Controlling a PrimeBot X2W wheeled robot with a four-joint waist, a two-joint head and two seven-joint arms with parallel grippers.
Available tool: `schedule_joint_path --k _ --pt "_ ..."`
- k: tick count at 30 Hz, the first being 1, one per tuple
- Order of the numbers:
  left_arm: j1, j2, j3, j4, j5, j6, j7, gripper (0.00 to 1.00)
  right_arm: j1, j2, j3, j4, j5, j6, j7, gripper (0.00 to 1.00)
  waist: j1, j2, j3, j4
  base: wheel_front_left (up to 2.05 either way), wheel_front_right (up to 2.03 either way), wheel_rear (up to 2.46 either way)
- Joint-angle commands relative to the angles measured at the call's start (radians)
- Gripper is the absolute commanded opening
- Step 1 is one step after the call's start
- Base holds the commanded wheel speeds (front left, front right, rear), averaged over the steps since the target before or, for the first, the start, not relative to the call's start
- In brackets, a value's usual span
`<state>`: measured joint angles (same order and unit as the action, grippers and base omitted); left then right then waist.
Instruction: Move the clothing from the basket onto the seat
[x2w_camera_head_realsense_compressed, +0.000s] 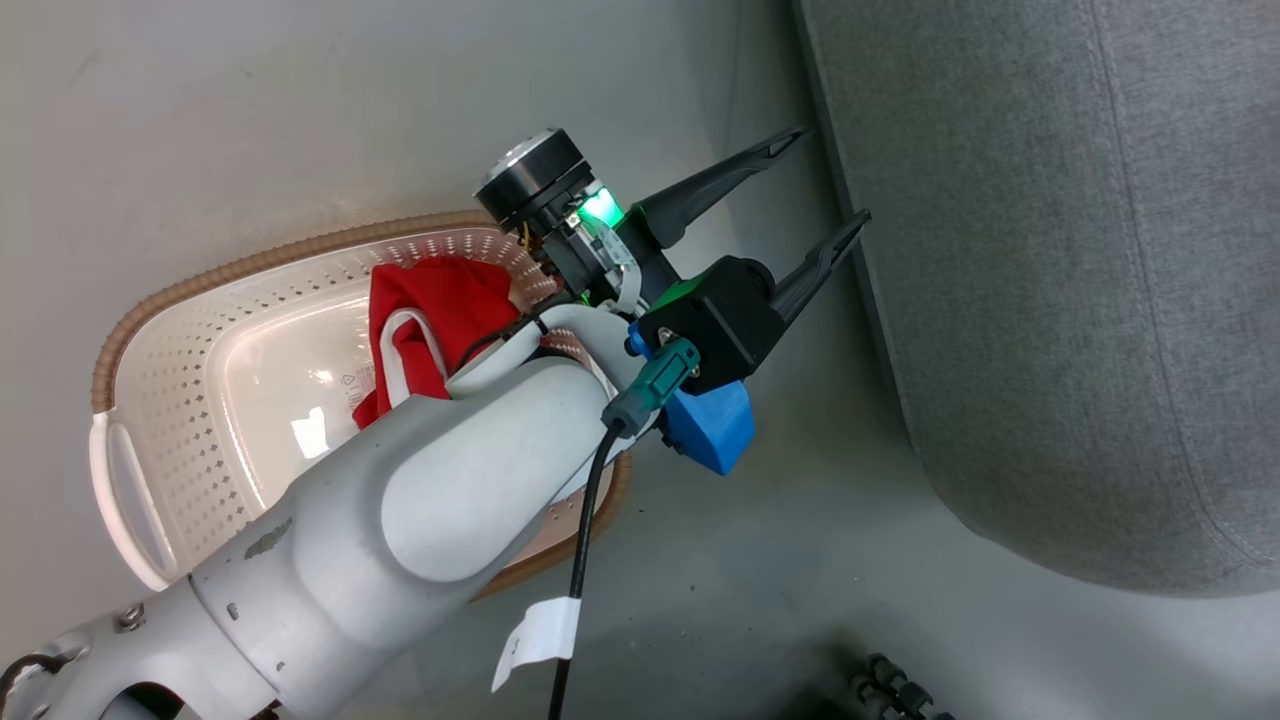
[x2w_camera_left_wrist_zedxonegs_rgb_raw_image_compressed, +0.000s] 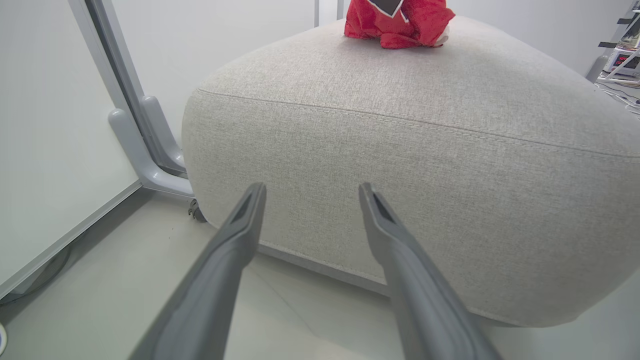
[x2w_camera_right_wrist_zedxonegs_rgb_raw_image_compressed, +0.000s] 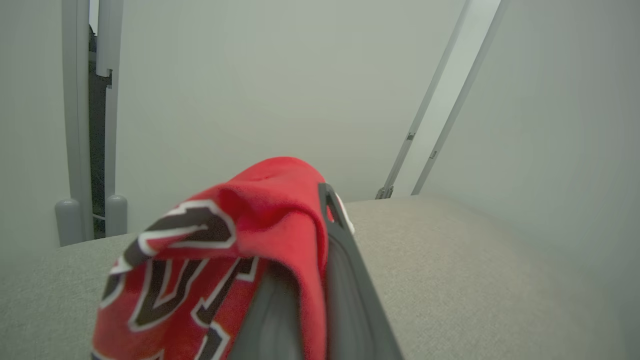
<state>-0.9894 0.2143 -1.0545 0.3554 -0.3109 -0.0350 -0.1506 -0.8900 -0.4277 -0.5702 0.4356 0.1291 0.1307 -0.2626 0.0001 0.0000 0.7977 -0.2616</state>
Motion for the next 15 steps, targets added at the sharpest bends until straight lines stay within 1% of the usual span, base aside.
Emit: schedule_joint_path --k 1,10,15 --pt "-0.016 0.008 -0.001 -0.004 0.001 0.006 0.0 1.0 0.017 0.005 0.005 0.017 -0.008 0.0 -0.004 0.0 -0.0001 0.0 0.003 0.007 0.0 0.0 0.0" --pt "-0.017 0.009 -0.005 -0.002 -0.003 0.016 -0.01 1.0 0.064 0.053 0.014 0.185 -0.021 0.0 -0.003 0.0 -0.0001 0.0 0.001 0.036 0.0 0.0 0.0" --pt "-0.014 0.005 -0.006 0.005 -0.012 0.021 -0.02 1.0 0.076 0.065 0.012 0.224 0.004 0.0 -0.003 0.0 -0.0001 0.0 -0.015 0.042 0.0 0.0 0.0"
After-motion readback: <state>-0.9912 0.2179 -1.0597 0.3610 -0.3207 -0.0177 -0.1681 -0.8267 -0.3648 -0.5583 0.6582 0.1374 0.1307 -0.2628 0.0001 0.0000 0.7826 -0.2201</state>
